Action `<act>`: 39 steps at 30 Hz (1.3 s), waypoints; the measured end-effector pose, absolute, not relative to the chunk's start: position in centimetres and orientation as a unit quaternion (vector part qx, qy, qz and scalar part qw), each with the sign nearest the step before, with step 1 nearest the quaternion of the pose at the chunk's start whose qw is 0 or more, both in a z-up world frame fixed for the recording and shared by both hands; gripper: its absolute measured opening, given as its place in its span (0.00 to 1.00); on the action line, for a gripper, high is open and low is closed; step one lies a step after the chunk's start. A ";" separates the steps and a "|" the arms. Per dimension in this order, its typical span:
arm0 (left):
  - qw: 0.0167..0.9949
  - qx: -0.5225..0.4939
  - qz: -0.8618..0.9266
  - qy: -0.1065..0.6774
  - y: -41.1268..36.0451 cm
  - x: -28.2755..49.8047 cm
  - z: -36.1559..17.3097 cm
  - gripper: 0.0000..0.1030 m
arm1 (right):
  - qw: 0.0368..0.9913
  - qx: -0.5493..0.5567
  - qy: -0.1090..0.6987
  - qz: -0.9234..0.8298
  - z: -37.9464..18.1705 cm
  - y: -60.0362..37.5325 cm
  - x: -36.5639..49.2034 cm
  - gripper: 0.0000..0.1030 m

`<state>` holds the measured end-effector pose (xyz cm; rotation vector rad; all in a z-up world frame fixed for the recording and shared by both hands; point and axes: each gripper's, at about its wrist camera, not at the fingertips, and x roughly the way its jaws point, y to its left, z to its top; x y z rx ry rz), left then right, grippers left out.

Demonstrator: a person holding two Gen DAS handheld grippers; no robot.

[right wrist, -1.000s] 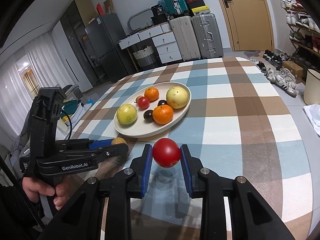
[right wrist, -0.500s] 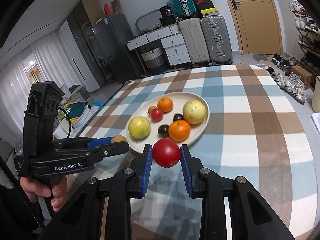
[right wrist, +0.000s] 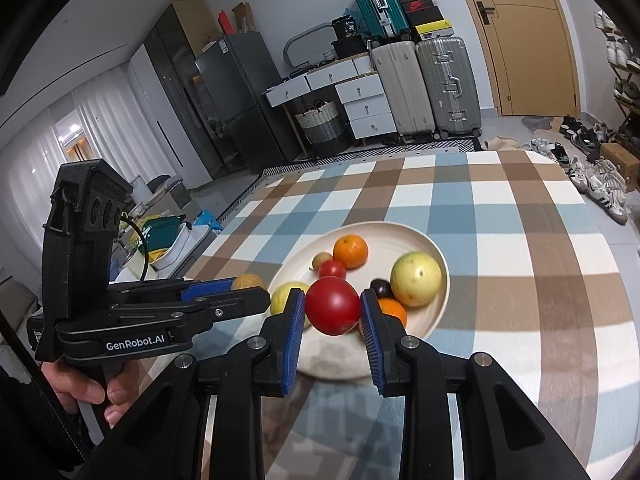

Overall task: Organize fruits
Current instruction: 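Carry the tomato with the right tool onto the plate while the left tool carries the kiwi there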

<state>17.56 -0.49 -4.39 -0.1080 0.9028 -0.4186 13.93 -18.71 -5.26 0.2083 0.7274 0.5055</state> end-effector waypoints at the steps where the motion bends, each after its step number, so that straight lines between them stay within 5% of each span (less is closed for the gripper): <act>1: 0.877 -0.052 -0.201 0.433 -0.5 18.0 -4.2 0.25 | 0.898 0.102 0.352 0.244 -5.2 -18.6 14.3 0.28; 34: 0.844 -0.060 -0.229 0.482 -2.1 26.4 -8.6 0.25 | 0.876 0.091 0.410 0.236 -8.8 -16.7 22.9 0.28; 37: 0.849 -0.057 -0.219 0.478 -2.0 26.3 -8.4 0.26 | 0.877 0.095 0.410 0.232 -8.9 -16.9 22.9 0.37; 39: 0.848 -0.059 -0.222 0.477 -1.9 26.2 -8.2 0.29 | 0.878 0.105 0.410 0.225 -8.8 -17.3 22.9 0.51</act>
